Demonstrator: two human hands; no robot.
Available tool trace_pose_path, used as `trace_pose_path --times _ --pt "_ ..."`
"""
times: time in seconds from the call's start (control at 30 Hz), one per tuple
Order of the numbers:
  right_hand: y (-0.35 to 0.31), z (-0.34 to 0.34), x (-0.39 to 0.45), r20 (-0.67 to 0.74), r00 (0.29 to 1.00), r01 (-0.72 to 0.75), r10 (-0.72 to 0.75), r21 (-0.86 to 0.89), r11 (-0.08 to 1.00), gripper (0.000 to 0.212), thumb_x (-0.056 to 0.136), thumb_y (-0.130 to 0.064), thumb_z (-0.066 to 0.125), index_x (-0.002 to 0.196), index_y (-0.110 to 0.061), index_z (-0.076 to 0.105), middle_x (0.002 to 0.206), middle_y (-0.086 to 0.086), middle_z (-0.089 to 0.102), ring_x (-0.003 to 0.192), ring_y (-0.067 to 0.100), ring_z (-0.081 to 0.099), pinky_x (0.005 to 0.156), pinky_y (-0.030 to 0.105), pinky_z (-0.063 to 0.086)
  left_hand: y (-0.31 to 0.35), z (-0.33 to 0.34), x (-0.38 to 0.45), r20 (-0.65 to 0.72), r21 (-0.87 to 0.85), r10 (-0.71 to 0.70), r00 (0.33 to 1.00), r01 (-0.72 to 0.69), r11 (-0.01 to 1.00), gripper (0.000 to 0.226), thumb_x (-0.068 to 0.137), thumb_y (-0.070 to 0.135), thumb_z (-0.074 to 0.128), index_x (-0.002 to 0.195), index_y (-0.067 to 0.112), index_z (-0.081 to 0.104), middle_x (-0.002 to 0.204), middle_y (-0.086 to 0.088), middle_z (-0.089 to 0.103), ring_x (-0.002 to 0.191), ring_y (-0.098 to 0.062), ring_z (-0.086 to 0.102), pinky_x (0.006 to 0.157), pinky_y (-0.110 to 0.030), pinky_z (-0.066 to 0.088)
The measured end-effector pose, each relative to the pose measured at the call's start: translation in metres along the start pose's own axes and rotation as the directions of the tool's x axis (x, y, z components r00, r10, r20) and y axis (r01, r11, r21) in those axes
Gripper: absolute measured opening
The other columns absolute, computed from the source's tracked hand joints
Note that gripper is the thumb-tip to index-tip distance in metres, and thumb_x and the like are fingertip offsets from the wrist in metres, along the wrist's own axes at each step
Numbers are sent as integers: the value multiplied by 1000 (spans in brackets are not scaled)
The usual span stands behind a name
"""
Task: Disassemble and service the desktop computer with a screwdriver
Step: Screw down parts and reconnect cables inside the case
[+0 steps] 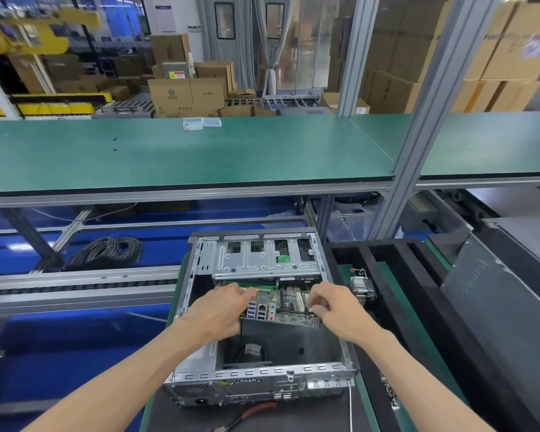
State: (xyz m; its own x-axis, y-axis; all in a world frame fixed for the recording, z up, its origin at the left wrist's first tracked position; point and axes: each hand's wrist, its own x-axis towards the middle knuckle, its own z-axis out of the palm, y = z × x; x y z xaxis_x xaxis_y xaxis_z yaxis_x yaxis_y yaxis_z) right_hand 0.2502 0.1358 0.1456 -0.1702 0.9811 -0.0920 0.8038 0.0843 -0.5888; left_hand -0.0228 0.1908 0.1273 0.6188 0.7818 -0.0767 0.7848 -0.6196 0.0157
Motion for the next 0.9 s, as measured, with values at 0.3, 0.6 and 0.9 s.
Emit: trace_pose_path --times 0.3,0.6,0.9 --pt "-18 21 17 47 996 84 -80 -85 993 15 97 -25 61 84 -20 66 98 -6 54 91 10 48 96 37 28 1 3 1 0 6 -11 1000 11 1000 50 76 1 49 124 14 45 94 -5 56 78 -19 43 65 -31 37" --pt "-11 19 15 -35 999 32 -26 159 987 16 105 -16 44 91 -15 52 82 5 58 62 14 44 56 21 37 1 7 0 28 13 -12 1000 12 1000 50 79 1 51 126 14 43 101 -7 59 93 -26 56 71 -36 50" --pt "-5 6 20 -324 921 -75 215 395 916 18 104 -12 47 88 -13 55 75 8 67 72 20 65 72 32 52 -2 -2 -5 52 -34 1 999 0 999 53 76 3 50 127 17 44 103 -4 57 92 -25 59 75 -42 56"
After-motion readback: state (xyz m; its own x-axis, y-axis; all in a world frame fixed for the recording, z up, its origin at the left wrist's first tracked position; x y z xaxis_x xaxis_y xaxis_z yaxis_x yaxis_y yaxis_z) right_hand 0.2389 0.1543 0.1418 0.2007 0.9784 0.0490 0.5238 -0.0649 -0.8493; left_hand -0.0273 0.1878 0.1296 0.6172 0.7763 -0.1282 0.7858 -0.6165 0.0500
